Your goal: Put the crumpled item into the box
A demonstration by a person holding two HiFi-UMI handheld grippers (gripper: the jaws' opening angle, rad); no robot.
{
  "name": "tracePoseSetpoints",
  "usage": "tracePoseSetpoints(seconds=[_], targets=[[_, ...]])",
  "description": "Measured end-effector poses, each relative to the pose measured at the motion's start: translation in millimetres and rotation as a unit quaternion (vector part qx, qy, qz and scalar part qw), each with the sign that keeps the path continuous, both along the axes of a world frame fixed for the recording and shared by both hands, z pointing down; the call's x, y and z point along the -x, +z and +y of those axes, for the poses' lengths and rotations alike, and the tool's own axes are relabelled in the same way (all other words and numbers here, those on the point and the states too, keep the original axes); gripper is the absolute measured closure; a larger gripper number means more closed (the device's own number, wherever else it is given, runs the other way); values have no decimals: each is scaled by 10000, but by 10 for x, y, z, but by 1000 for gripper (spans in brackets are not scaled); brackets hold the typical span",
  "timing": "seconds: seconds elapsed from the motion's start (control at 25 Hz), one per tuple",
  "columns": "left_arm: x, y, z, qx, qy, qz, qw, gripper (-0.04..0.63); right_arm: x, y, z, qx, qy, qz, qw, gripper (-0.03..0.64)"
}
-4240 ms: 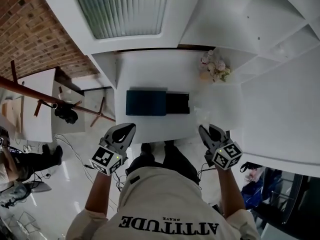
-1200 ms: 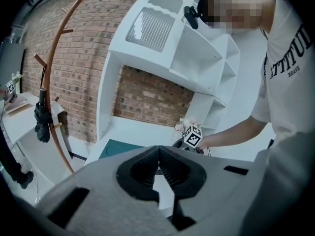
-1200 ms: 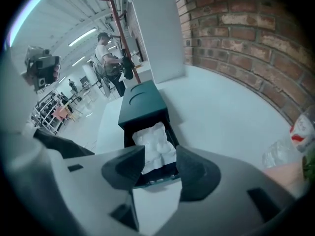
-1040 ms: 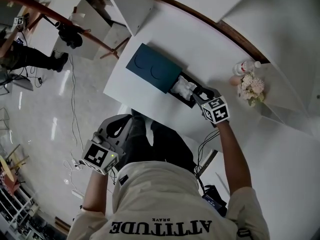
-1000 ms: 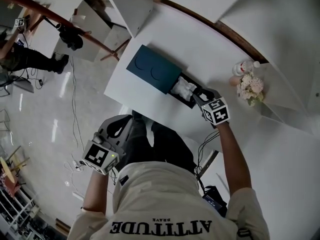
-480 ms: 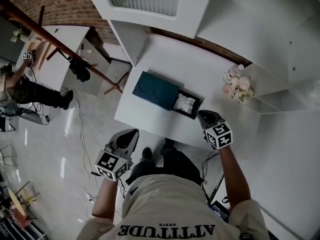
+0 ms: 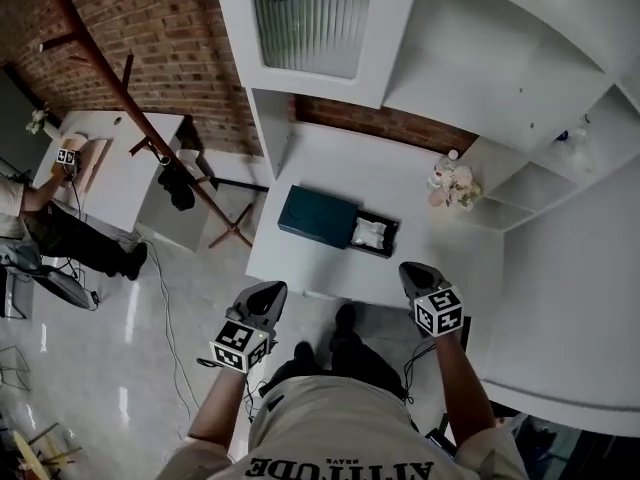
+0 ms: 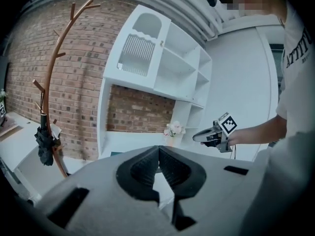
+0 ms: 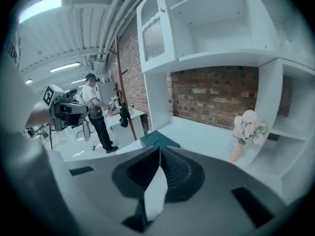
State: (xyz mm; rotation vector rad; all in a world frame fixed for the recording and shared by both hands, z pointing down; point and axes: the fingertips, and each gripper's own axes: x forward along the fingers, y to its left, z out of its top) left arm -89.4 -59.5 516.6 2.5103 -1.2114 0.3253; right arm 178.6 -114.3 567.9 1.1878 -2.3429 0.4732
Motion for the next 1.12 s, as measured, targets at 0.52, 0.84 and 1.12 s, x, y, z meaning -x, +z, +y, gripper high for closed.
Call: tracePoseSetpoints(seconds=[0.52, 0.84, 1.12], targets=[[156, -564, 244, -827, 2, 277, 9962, 569, -310, -857, 1020, -788, 1332, -314, 9875, 580], [-43, -671, 370, -889, -19, 273, 9957, 569, -698, -1171, 1309, -1225, 1517, -286, 9804, 580], [-238, -751, 499, -1011, -39, 107, 9948, 569, -1033, -1326, 1444, -1473, 1555, -488, 9756, 581]])
